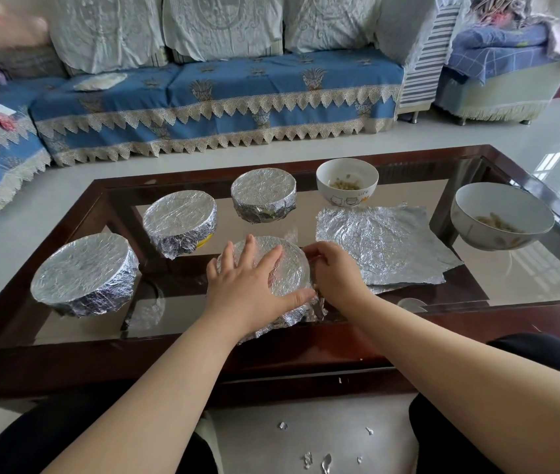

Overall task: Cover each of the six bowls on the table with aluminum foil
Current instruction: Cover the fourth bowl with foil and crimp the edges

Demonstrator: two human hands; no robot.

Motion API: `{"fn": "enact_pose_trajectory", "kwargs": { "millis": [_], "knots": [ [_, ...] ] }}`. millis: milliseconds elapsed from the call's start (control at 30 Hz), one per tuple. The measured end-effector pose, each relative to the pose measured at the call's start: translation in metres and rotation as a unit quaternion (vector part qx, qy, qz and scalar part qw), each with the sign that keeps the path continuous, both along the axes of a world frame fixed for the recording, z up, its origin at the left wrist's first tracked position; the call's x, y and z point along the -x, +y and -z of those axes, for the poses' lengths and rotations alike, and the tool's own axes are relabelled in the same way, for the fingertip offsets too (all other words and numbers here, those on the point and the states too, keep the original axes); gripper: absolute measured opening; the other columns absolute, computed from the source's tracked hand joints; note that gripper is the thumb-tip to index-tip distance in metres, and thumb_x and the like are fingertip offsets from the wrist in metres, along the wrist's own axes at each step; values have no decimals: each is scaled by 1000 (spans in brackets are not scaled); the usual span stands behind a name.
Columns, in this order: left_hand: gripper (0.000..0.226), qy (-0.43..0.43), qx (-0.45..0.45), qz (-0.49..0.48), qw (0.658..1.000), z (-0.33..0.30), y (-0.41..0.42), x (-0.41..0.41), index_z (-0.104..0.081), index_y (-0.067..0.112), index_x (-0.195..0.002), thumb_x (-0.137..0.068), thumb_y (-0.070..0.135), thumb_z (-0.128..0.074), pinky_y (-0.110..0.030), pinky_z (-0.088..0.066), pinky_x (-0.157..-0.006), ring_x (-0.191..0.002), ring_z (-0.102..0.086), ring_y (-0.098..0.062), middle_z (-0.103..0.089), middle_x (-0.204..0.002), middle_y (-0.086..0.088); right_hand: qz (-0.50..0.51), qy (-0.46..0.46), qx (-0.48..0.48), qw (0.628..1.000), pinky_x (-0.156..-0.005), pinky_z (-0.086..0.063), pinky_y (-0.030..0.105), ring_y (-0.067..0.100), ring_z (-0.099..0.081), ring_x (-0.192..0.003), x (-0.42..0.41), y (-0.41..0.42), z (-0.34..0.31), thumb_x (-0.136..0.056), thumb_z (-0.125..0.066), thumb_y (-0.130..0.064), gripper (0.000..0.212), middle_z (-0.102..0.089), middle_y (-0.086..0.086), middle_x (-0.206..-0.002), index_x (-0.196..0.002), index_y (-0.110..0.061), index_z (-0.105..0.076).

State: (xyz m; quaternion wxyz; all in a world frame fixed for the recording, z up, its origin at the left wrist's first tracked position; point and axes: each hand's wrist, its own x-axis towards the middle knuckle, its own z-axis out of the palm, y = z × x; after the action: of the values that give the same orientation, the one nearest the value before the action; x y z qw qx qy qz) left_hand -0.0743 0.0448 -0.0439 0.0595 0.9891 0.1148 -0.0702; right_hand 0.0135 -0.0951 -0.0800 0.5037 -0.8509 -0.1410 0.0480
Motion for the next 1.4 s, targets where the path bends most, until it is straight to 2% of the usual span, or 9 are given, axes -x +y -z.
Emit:
{"fn": "enact_pose_trajectory", "kwargs": {
  "millis": [167, 300, 367, 833, 967, 1067, 1167, 1333, 1400],
  "knots": [
    [105, -11, -2, -27, 1000, 1, -6, 0, -7, 49, -154, -63, 99, -17, -56, -3, -119, -152, 9, -34, 8, -167, -1, 41, 73, -138, 987, -70, -52, 35, 19, -63, -78, 18, 0, 4, -99, -50, -21, 8, -66, 3, -91, -99, -22, -58],
    [107, -12, 2, -30, 999, 1, -6, 1, -7, 49, -154, -60, 99, -13, -56, -3, -119, -152, 9, -35, 8, -167, -2, 40, 145, -233, 961, -42, -39, 23, 9, -47, -45, 32, 0, 5, -101, -48, -24, 17, -53, 2, -68, -99, -10, -57],
    [108, -13, 5, -31, 999, 0, -6, 1, -7, 49, -154, -59, 99, -12, -56, -2, -119, -152, 10, -35, 8, -167, -2, 33, 178, -261, 948, -38, -35, 22, 10, -44, -42, 34, 0, 7, -102, -47, -26, 24, -51, 9, -71, -105, -4, -55],
    [104, -7, 5, -28, 1000, 1, -6, -1, -7, 48, -154, -65, 99, -19, -58, -2, -119, -152, 11, -35, 10, -167, -1, -83, 296, -215, 927, -45, -35, 17, 15, -45, -63, 19, -24, -6, -99, -53, -26, 13, -57, 8, -83, -106, -19, -61],
    [106, -2, 6, -30, 1000, 0, -6, 0, -6, 48, -154, -62, 99, -16, -58, -2, -119, -152, 12, -35, 11, -167, -1, -101, 340, -262, 898, -65, -38, 23, 21, -51, -84, 13, -25, 2, -95, -59, -23, 22, -65, 9, -105, -115, -17, -63],
    [107, -2, 7, -30, 1000, 0, -6, 0, -7, 48, -154, -61, 99, -15, -58, -2, -119, -152, 11, -35, 10, -167, -1, -119, 369, -312, 868, -71, -38, 26, 16, -54, -82, 11, -26, 7, -90, -61, -15, 33, -64, 9, -110, -123, -10, -60],
    [108, -3, 7, -32, 999, 0, -6, -1, -7, 49, -154, -59, 100, -14, -58, -3, -119, -152, 11, -35, 10, -167, -1, -117, 378, -325, 859, -67, -38, 25, 13, -56, -78, 10, -25, 10, -93, -57, -9, 30, -67, 7, -107, -123, -10, -61],
    [109, -3, 6, -35, 999, 0, -6, -1, -7, 49, -154, -58, 99, -13, -57, -3, -118, -152, 10, -34, 10, -167, -1, -94, 354, -349, 862, -58, -35, 18, 4, -53, -60, 15, -23, 12, -98, -49, -6, 21, -69, -4, -74, -87, -9, -66],
    [110, -1, 6, -35, 999, -1, -7, -1, -7, 49, -154, -57, 99, -12, -57, -3, -119, -152, 11, -34, 11, -167, -1, -78, 349, -359, 862, -62, -41, 18, 7, -55, -62, 16, -21, 16, -97, -51, -7, 18, -66, 1, -76, -85, -6, -64]
  ]
}}
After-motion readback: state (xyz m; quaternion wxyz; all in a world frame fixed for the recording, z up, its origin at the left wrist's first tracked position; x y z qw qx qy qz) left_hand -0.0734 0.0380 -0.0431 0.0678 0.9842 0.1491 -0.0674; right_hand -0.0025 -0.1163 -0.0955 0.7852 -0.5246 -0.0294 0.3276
